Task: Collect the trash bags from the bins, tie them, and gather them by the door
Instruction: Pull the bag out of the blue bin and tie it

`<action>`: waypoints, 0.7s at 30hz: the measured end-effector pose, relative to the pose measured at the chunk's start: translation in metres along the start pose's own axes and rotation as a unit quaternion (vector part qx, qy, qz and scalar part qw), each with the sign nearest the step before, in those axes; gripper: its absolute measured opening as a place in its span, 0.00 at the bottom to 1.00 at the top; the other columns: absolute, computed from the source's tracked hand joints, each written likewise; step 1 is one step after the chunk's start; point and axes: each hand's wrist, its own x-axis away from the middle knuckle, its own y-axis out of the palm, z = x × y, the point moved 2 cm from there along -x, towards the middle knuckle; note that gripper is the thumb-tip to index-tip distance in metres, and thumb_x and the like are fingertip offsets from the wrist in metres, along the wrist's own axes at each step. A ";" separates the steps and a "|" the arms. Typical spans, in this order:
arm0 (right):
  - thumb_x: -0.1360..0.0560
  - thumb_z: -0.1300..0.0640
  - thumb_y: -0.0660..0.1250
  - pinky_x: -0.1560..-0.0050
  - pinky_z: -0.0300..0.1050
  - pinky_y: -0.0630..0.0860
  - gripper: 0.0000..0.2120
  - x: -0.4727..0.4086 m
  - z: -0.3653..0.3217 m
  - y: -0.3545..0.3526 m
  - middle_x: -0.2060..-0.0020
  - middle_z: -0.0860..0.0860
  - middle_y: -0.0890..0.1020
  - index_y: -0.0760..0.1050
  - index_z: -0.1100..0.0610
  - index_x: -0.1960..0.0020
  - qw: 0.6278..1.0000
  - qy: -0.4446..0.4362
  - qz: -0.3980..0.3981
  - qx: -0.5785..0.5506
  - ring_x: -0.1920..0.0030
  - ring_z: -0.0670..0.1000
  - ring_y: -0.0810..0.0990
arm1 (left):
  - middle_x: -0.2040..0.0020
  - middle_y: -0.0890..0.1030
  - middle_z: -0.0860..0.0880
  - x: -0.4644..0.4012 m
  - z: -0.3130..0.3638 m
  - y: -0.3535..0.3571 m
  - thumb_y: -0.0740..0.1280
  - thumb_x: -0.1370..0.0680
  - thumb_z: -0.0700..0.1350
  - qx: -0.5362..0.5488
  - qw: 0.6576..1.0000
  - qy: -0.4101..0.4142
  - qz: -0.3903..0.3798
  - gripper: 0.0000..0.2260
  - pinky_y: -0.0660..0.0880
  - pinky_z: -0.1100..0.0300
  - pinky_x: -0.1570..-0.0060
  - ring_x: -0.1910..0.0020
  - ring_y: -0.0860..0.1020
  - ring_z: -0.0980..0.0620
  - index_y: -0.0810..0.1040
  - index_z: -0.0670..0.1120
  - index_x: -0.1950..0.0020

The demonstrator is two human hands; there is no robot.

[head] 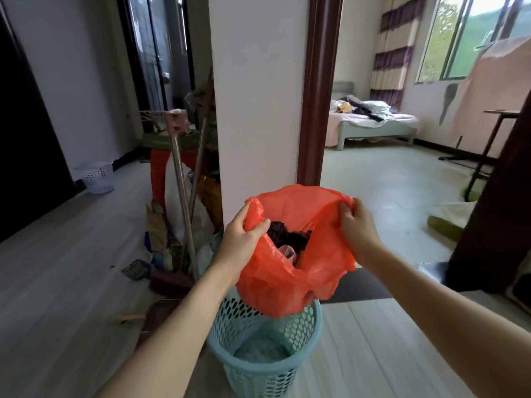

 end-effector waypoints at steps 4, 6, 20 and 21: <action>0.20 0.59 0.53 0.55 0.43 0.64 0.11 -0.002 -0.016 -0.042 0.55 0.55 0.72 0.70 0.64 0.46 0.999 -0.010 0.040 0.028 0.53 0.52 0.70 | 0.30 0.69 0.50 0.008 0.025 0.018 0.68 0.25 0.47 0.005 0.997 -0.019 -0.069 0.32 0.68 0.49 0.32 0.33 0.71 0.49 0.56 0.58 0.26; 0.20 0.59 0.53 0.55 0.41 0.63 0.11 0.004 -0.016 -0.069 0.54 0.56 0.72 0.70 0.64 0.45 0.998 -0.010 0.061 0.028 0.52 0.51 0.70 | 0.30 0.69 0.50 0.016 0.032 0.032 0.68 0.25 0.48 0.018 0.995 -0.033 -0.093 0.33 0.72 0.51 0.36 0.36 0.72 0.49 0.55 0.59 0.26; 0.20 0.60 0.51 0.67 0.45 0.73 0.07 0.099 0.172 -0.215 0.64 0.54 0.71 0.67 0.58 0.51 0.967 0.230 0.062 0.094 0.65 0.51 0.71 | 0.36 0.75 0.47 0.071 -0.086 0.203 0.68 0.25 0.42 -0.148 0.935 -0.112 -0.303 0.26 0.70 0.55 0.36 0.38 0.75 0.48 0.65 0.47 0.29; 0.20 0.60 0.51 0.66 0.46 0.75 0.07 0.106 0.183 -0.219 0.63 0.54 0.72 0.68 0.57 0.51 0.961 0.251 0.045 0.105 0.64 0.52 0.72 | 0.38 0.76 0.46 0.075 -0.095 0.210 0.67 0.25 0.40 -0.166 0.928 -0.115 -0.313 0.23 0.72 0.57 0.39 0.40 0.76 0.47 0.68 0.45 0.30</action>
